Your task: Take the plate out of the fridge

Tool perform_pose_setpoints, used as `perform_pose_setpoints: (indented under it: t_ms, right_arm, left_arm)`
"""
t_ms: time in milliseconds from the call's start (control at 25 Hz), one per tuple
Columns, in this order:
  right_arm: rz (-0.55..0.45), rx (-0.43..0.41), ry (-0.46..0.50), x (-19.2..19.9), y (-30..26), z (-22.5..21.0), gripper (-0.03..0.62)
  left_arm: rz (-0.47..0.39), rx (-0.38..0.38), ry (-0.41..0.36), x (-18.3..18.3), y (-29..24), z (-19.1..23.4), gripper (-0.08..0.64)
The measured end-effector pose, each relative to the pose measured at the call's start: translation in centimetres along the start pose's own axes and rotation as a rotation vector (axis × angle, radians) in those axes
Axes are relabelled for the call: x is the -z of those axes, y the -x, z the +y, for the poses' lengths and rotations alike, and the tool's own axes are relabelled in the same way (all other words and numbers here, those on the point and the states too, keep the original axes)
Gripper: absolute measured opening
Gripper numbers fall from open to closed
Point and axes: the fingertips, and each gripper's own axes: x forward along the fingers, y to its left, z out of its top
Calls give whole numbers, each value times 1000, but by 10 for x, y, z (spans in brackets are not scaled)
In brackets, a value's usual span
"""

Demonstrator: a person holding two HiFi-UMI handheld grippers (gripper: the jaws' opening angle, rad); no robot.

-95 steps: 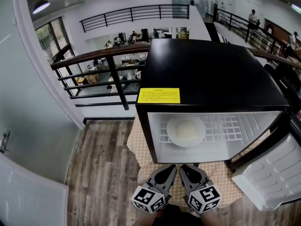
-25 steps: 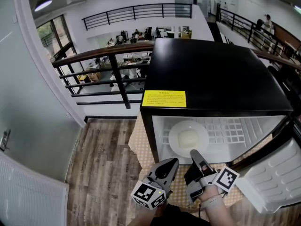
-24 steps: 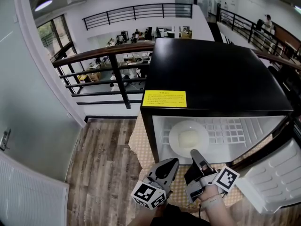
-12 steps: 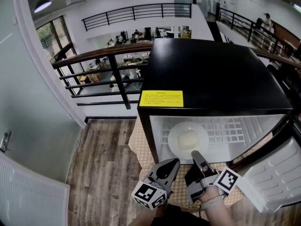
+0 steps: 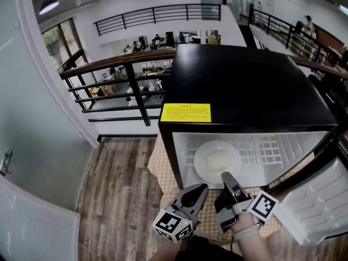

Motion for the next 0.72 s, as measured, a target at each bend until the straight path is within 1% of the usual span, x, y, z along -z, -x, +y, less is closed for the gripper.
perform_pose_setpoints:
  t_ms: [120,240,360,440,560,640,720]
  right_arm:
    - [5,21,23,-2,0,1,130]
    - [7,39,26,-4,-2,-4,135]
    - [25,24,20,-3,-7,-6,133]
    - [31,1,-6,-2,-10,-6,133]
    - [21,-42,-76,-2,-12,-6,132]
    - [11,-62,-104,-2,-12,-5,104]
    - [9,-65,-110,-1,-13,-5,97]
  left_arm:
    - [0,-6,3,1,1,1,12]
    - [0,-6,4,1,1,0,12]
    - [2,-6,5,1,1,0,12]
    - [3,-12,7,1,1,2,12]
    - [6,-19,3,0,2,4,12]
    - [7,-25,-2,-1,2,5,12]
    - [5,-31,-6,-2,3,7,12]
